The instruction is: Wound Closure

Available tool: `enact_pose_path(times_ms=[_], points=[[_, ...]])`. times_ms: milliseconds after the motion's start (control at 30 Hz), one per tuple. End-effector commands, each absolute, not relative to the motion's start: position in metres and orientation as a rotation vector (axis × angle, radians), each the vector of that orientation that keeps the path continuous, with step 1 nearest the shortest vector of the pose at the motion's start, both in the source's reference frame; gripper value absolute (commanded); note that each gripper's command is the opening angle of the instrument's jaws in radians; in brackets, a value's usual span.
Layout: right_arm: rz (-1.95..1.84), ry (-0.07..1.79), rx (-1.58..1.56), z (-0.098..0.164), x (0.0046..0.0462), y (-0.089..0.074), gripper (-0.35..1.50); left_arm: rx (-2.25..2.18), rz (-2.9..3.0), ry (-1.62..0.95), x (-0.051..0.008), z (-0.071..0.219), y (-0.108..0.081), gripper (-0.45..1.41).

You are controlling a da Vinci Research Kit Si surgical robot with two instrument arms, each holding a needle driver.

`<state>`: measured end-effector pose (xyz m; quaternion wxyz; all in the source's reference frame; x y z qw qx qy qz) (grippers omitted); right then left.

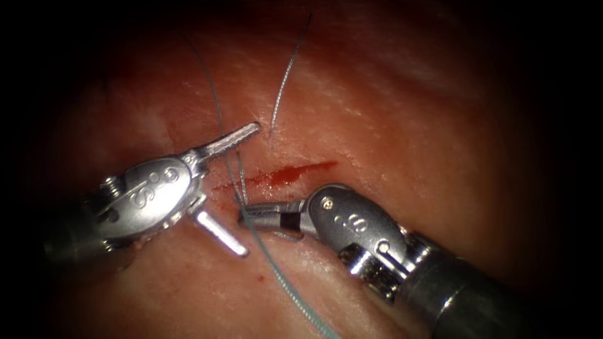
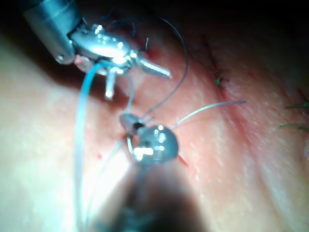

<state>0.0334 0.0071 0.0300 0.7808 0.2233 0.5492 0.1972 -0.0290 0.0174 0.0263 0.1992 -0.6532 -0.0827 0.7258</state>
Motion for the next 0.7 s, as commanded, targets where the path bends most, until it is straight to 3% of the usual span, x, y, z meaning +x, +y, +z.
enact_pose_path(times_ms=[33,700], points=[[0.421,1.172,0.477,0.0311,0.0339,0.0085,-0.35,-1.801,2.051,-0.221,-0.0294,0.0264,0.0174,1.23],[0.414,0.902,0.486,0.0366,0.0360,0.0109,-0.35,-1.728,2.427,0.229,-0.0341,0.0193,0.0127,1.05]])
